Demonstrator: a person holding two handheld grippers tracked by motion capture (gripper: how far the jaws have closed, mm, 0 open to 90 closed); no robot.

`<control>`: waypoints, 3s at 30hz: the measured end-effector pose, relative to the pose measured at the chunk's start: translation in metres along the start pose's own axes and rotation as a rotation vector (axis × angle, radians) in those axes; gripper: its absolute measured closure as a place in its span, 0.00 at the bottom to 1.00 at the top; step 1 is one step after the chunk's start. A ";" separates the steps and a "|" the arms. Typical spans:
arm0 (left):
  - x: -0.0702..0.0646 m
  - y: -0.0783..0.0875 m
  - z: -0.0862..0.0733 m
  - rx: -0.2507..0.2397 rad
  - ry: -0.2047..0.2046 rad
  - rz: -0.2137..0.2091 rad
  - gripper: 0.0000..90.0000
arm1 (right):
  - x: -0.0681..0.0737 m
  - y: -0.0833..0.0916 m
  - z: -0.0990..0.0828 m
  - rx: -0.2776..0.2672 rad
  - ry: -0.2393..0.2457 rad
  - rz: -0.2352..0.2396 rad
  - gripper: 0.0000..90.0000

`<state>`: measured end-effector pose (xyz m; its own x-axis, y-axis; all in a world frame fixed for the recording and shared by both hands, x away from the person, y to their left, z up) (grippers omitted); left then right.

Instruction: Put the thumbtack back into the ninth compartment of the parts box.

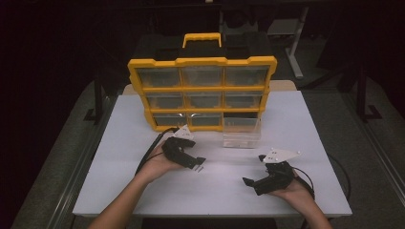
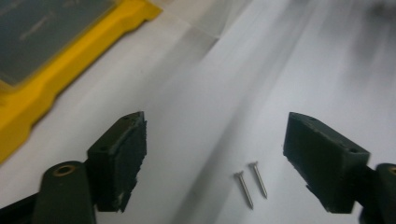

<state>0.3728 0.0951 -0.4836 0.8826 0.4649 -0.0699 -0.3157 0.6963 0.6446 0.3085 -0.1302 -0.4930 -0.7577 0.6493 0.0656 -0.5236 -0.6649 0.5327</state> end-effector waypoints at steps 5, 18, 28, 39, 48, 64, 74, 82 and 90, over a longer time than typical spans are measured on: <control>-0.001 -0.001 -0.007 0.015 -0.001 -0.011 0.36 | 0.000 0.000 0.000 -0.003 -0.001 -0.001 0.00; -0.010 -0.009 -0.018 0.067 0.009 -0.079 0.70 | 0.000 0.000 0.000 0.000 0.002 0.000 0.00; -0.011 -0.011 -0.021 0.091 0.005 -0.094 0.83 | 0.000 0.000 0.000 0.001 0.003 0.000 0.00; -0.012 -0.014 -0.024 0.107 -0.002 -0.092 0.90 | 0.000 0.000 0.000 0.002 0.003 -0.001 0.00; -0.011 -0.013 -0.025 0.115 -0.005 -0.094 0.96 | 0.000 0.000 0.000 0.001 0.003 -0.001 0.00; -0.006 -0.005 -0.016 0.088 0.007 -0.100 0.97 | 0.000 0.000 0.000 0.001 0.005 -0.001 0.00; -0.003 0.001 0.000 0.058 0.009 -0.111 0.97 | 0.000 0.000 0.000 -0.001 0.003 0.000 0.00; -0.001 0.006 0.016 0.040 -0.018 -0.117 0.97 | 0.000 0.000 0.001 -0.004 -0.001 0.000 0.00; -0.001 0.011 0.031 0.031 -0.044 -0.125 0.97 | 0.000 0.000 0.001 -0.003 0.000 0.000 0.00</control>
<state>0.3795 0.0856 -0.4533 0.9291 0.3503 -0.1184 -0.1916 0.7298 0.6563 0.3088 -0.1299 -0.4926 -0.7577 0.6494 0.0651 -0.5252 -0.6658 0.5299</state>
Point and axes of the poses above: each handheld gripper's, and its own axes: y roughly backward along the jaws, z roughly out of its top, x roughly to its left, the point moved 8 cm from there along -y, roughly forward along the jaws, and after that the axes turned 5 degrees about -x, right-handed, at the moved point
